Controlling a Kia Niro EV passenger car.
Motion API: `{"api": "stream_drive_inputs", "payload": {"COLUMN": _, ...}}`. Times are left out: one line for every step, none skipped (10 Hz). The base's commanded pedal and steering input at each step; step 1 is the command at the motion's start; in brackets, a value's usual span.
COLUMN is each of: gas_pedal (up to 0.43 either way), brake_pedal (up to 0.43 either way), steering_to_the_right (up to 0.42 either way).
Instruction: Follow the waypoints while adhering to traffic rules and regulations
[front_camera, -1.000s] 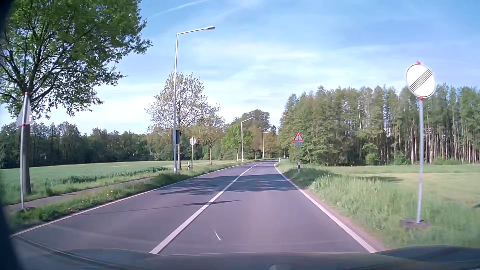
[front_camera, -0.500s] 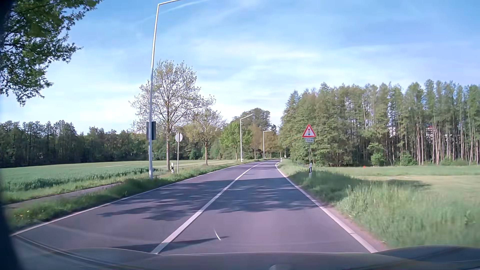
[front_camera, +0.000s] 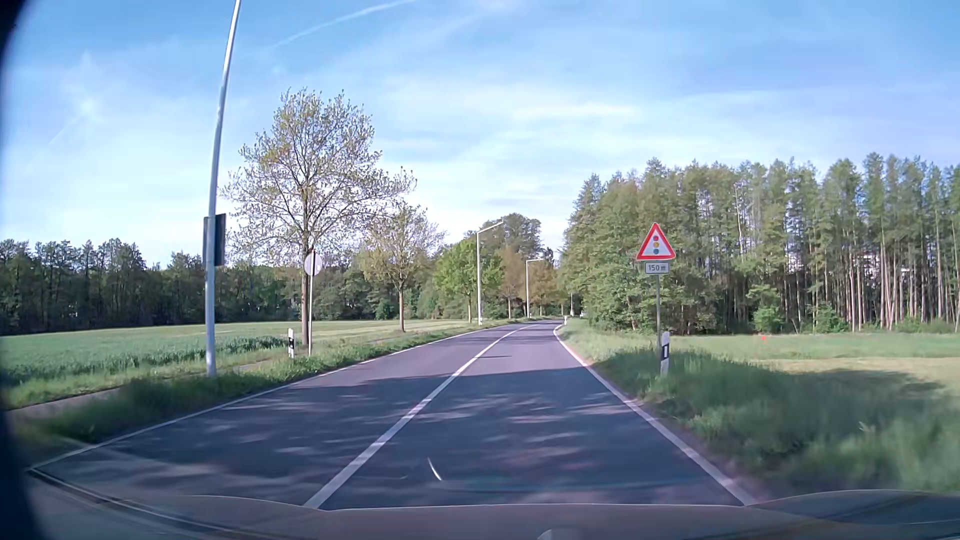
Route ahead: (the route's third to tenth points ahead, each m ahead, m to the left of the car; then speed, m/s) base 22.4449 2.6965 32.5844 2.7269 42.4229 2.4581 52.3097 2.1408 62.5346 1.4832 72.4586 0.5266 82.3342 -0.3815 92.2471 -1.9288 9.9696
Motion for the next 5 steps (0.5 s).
{"api": "stream_drive_inputs", "payload": {"gas_pedal": 0.197, "brake_pedal": 0.0, "steering_to_the_right": -0.002}}
{"api": "stream_drive_inputs", "payload": {"gas_pedal": 0.197, "brake_pedal": 0.0, "steering_to_the_right": -0.002}}
{"api": "stream_drive_inputs", "payload": {"gas_pedal": 0.209, "brake_pedal": 0.0, "steering_to_the_right": -0.001}}
{"api": "stream_drive_inputs", "payload": {"gas_pedal": 0.209, "brake_pedal": 0.0, "steering_to_the_right": -0.001}}
{"api": "stream_drive_inputs", "payload": {"gas_pedal": 0.209, "brake_pedal": 0.0, "steering_to_the_right": 0.0}}
